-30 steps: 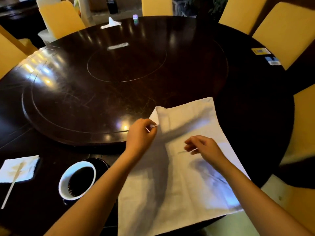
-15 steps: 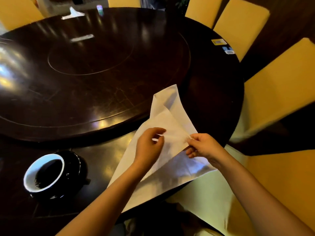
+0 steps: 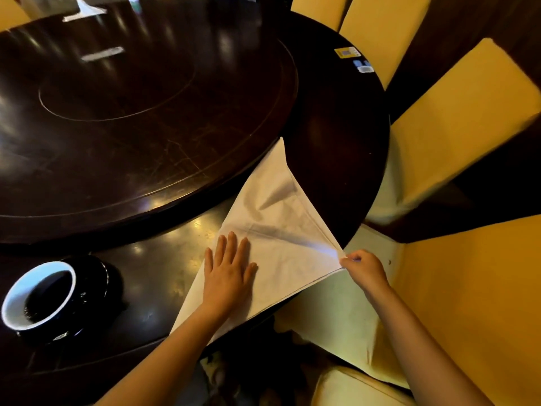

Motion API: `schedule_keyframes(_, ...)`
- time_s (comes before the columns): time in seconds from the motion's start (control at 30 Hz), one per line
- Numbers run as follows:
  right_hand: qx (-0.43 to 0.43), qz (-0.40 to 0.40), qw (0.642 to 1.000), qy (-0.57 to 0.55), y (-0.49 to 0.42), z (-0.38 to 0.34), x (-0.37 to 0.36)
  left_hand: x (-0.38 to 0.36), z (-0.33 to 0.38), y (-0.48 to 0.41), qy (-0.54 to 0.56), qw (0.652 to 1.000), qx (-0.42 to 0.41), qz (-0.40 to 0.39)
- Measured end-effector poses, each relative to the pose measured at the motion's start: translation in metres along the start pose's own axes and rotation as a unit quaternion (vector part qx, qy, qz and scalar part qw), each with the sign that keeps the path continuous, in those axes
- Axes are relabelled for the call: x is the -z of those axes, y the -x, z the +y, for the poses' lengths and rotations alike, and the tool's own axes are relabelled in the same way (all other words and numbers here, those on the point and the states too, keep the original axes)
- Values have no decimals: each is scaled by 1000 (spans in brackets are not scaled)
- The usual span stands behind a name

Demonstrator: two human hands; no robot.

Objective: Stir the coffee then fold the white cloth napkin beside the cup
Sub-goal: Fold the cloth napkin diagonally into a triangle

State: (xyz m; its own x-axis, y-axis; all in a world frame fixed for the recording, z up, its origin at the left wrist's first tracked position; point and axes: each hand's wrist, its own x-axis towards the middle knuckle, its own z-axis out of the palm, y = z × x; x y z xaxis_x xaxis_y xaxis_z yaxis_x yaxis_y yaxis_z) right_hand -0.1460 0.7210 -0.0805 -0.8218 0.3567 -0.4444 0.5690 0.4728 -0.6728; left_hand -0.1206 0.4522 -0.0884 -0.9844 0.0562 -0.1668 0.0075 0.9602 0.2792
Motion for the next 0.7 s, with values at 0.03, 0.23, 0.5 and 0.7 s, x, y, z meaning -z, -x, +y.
schedule_keyframes(0.03,-20,-20,999,-46,0,3,0,-1,-1,1,-3,1000,-4,-2)
schedule_keyframes(0.23,-76,-83,956,-269,1,15,9,-1,-3,5,-2,1000,-25,-14)
schedule_keyframes(0.5,-11,-100,981,-168,0,15,13,-5,-7,9,-13,997,-73,-28)
schedule_keyframes(0.7,23,-96,984,-148,9,13,-2,9,-31,-14,-61,991,-113,-40)
